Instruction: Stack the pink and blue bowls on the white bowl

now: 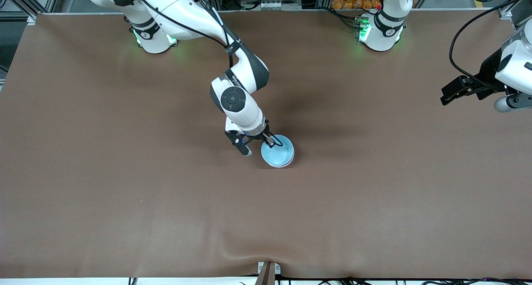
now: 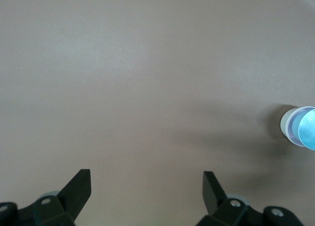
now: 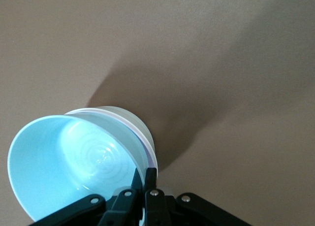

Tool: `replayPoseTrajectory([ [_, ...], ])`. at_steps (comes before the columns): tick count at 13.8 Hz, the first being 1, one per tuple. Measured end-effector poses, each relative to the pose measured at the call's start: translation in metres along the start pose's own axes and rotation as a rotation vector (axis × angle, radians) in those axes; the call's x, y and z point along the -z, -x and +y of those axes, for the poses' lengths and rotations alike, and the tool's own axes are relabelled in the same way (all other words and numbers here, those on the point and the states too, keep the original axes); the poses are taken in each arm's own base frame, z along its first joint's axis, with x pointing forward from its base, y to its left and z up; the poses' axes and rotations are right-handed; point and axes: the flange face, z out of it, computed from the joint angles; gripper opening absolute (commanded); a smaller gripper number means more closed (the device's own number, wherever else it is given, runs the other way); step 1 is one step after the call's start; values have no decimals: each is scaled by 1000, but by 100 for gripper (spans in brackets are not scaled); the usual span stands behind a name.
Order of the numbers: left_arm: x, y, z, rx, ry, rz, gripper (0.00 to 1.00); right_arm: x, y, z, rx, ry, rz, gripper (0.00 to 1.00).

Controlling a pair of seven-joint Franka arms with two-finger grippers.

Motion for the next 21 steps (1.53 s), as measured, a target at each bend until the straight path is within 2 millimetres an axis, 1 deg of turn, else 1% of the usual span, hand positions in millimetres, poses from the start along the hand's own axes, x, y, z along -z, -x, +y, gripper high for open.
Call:
replayPoseTrajectory([
  [3,-3,0,0,-1,-1,-7,100,3,-2,-3,3,-17,7,100],
  [4,-3,0,0,-2,-1,-7,100,8,-4,-6,14,-27,17,100],
  [6,-3,0,-2,-3,-1,-6,100,29,-14,-14,69,-39,53,100],
  [7,-2,0,-4,-9,-1,-5,100,48,-27,-17,112,-30,64,100],
  [8,-2,-1,-9,-10,3,-5,100,72,-46,-17,164,-10,65,100],
  [9,-1,-2,-12,-11,18,-8,100,101,-72,-14,218,19,57,100],
  [10,-1,-3,-16,-8,29,-10,100,130,-103,-6,270,47,45,100],
  [11,-1,-3,-17,-8,33,-11,100,162,-137,4,322,68,31,100],
  [12,-1,-3,-17,-11,33,-11,100,189,-166,17,367,86,15,100],
  [13,-1,-3,-17,-18,34,-11,100,213,-191,30,405,103,-3,100],
  [15,-1,-3,-18,-37,34,-11,100,253,-231,58,459,123,-33,100],
  [17,-1,-4,-23,-39,34,-10,100,294,-267,91,525,119,-39,100],
  [18,-1,-5,-26,-39,34,-10,100,314,-279,107,567,126,-20,100],
  [19,-1,-5,-28,-37,35,-10,100,335,-287,124,608,152,13,100],
  [21,0,-5,-28,-42,35,-7,100,375,-287,145,648,174,60,100],
])
